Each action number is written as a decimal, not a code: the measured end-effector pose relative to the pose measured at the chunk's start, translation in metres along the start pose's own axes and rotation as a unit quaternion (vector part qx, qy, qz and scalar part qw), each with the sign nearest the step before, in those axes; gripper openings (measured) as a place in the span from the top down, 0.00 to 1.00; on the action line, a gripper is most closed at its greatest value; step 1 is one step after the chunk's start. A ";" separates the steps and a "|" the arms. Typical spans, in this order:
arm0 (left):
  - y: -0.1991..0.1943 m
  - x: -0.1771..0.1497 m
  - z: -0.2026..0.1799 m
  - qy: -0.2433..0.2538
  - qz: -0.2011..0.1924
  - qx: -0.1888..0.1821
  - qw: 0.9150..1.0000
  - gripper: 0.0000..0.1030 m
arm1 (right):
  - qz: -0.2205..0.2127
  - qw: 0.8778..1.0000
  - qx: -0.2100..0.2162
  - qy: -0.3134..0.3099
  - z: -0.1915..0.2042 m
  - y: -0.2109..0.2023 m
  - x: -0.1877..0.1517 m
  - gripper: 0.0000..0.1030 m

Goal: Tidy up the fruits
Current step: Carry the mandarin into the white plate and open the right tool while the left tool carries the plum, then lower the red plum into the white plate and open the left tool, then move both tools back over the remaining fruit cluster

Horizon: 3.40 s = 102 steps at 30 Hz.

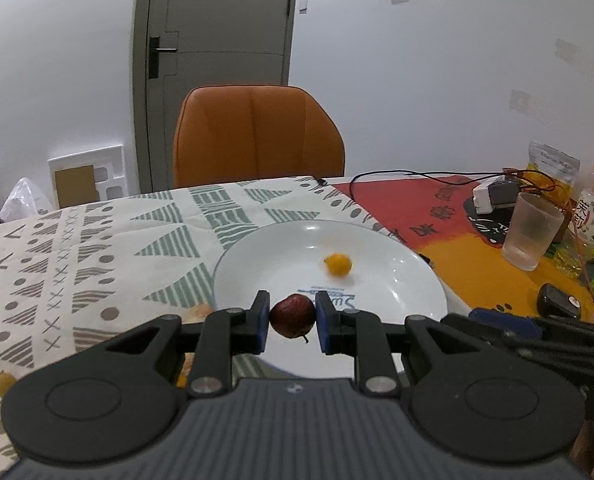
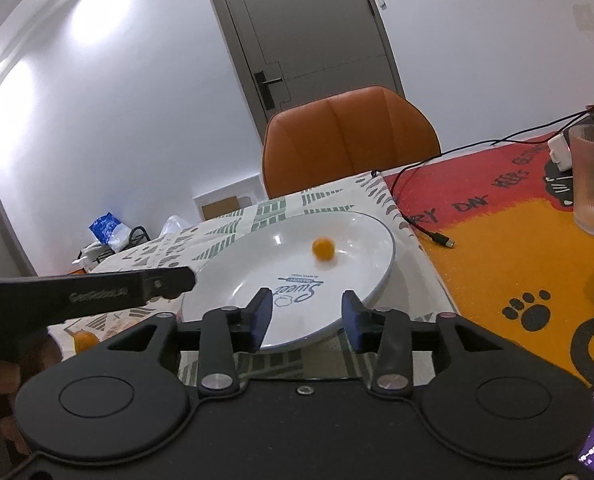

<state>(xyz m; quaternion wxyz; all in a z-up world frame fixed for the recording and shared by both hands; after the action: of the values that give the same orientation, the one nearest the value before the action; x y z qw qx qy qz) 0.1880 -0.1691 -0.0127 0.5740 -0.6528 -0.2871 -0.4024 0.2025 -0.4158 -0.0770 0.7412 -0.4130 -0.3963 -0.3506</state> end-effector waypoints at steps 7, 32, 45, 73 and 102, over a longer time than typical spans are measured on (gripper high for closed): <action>-0.001 0.006 -0.004 0.002 -0.008 0.009 1.000 0.77 | -0.004 1.000 0.001 0.008 -0.002 -0.006 -0.001 0.47; -0.050 -0.007 0.073 -0.074 -0.010 0.112 0.991 0.15 | -0.024 0.999 0.015 -0.024 0.037 0.004 0.002 0.00; -0.080 -0.020 0.117 -0.110 -0.026 0.123 0.986 0.07 | -0.013 0.999 0.024 -0.042 0.067 0.011 -0.003 0.00; -0.127 -0.056 0.177 -0.157 -0.011 0.155 0.975 0.08 | 0.039 0.992 0.087 -0.077 0.127 0.017 -0.018 0.01; -0.102 -0.069 0.187 -0.175 0.017 0.124 0.977 0.14 | 0.132 0.980 0.128 -0.071 0.142 0.062 -0.037 0.58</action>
<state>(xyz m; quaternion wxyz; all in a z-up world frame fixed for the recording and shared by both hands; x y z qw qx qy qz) 0.1046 0.0383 -0.0218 0.5982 -0.6417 -0.4195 -0.2333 0.1968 -0.2566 -0.0809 0.7979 -0.3868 -0.4315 -0.1661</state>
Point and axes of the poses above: each gripper's, at about its wrist camera, not at the fingertips, and y roughly the way its jaws point, z to its left, x to its top, the point moved 2 cm from there along y, roughly the way its jaws point, and after that the axes turned 6 degrees about x, right-handed, at the moved point
